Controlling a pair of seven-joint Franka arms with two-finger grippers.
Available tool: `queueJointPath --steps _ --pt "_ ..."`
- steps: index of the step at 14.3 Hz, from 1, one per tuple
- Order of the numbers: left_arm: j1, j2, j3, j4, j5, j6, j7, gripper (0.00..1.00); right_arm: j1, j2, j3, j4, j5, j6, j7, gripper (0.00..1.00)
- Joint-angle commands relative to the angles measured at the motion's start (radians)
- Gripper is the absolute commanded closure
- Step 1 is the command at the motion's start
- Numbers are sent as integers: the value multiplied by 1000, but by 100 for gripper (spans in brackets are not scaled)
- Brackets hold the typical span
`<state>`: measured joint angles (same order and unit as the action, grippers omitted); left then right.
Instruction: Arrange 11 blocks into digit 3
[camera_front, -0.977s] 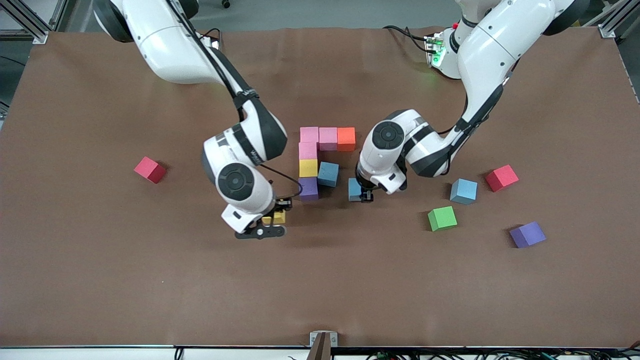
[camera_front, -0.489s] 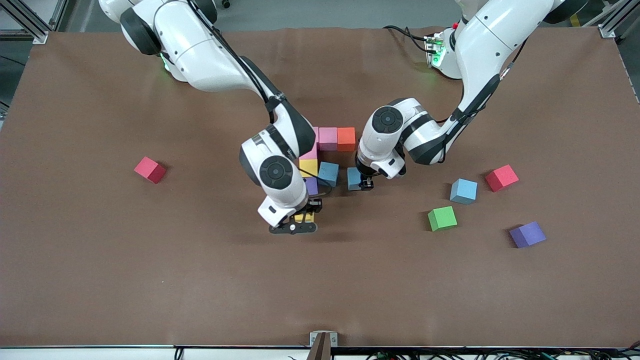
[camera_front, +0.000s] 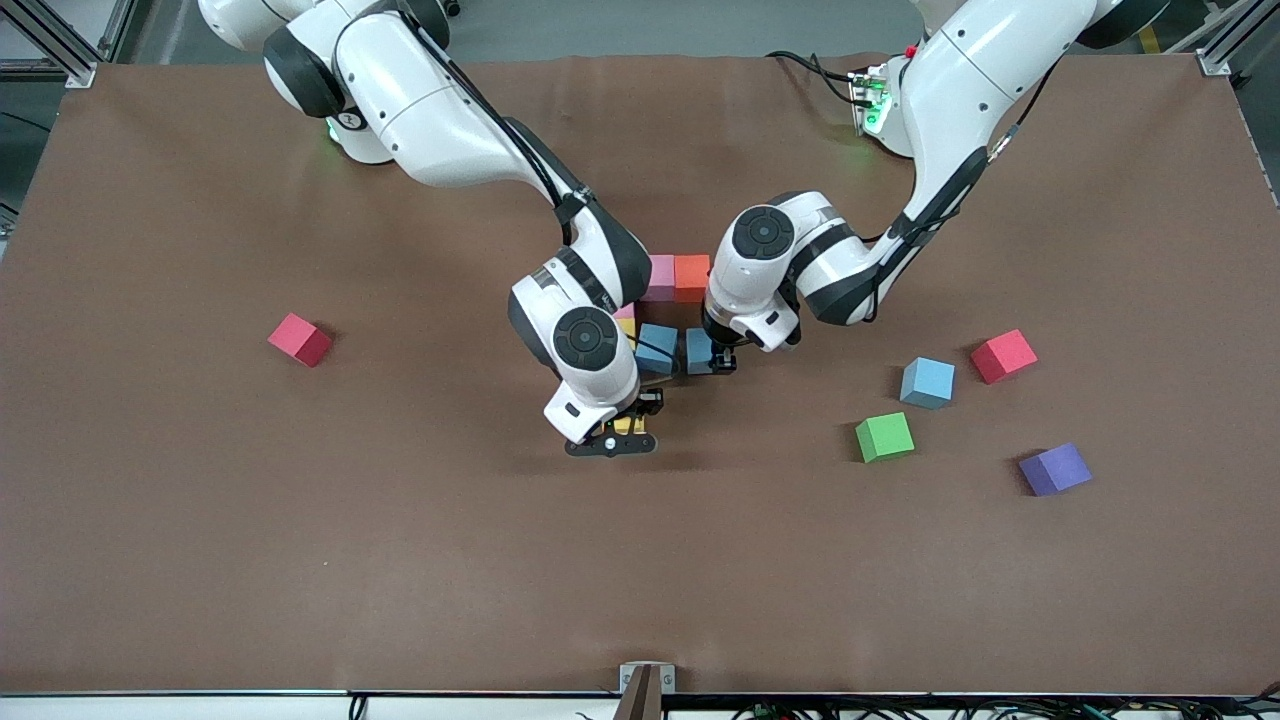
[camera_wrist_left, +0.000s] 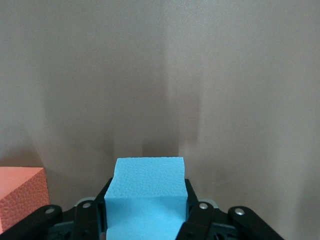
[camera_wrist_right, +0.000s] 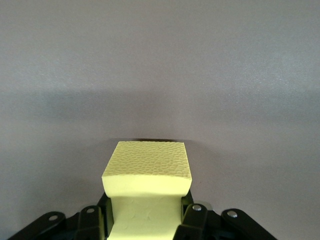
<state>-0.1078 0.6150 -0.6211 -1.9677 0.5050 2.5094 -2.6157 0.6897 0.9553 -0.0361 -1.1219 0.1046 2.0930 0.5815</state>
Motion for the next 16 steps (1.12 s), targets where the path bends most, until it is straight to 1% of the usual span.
queueJointPath --steps 1,8,13,16 --pt "-6 11 3 7 26 11 -10 77 8 23 -10 28 12 -19 -20 72" --pt "-7 32 4 18 42 25 -12 77 11 45 -8 28 12 -22 -22 72" --pt "-16 46 6 30 50 28 -10 77 13 48 -15 31 10 -77 -61 72" --pt "-21 46 6 29 50 28 -10 77 16 48 -15 42 9 -82 -60 72"
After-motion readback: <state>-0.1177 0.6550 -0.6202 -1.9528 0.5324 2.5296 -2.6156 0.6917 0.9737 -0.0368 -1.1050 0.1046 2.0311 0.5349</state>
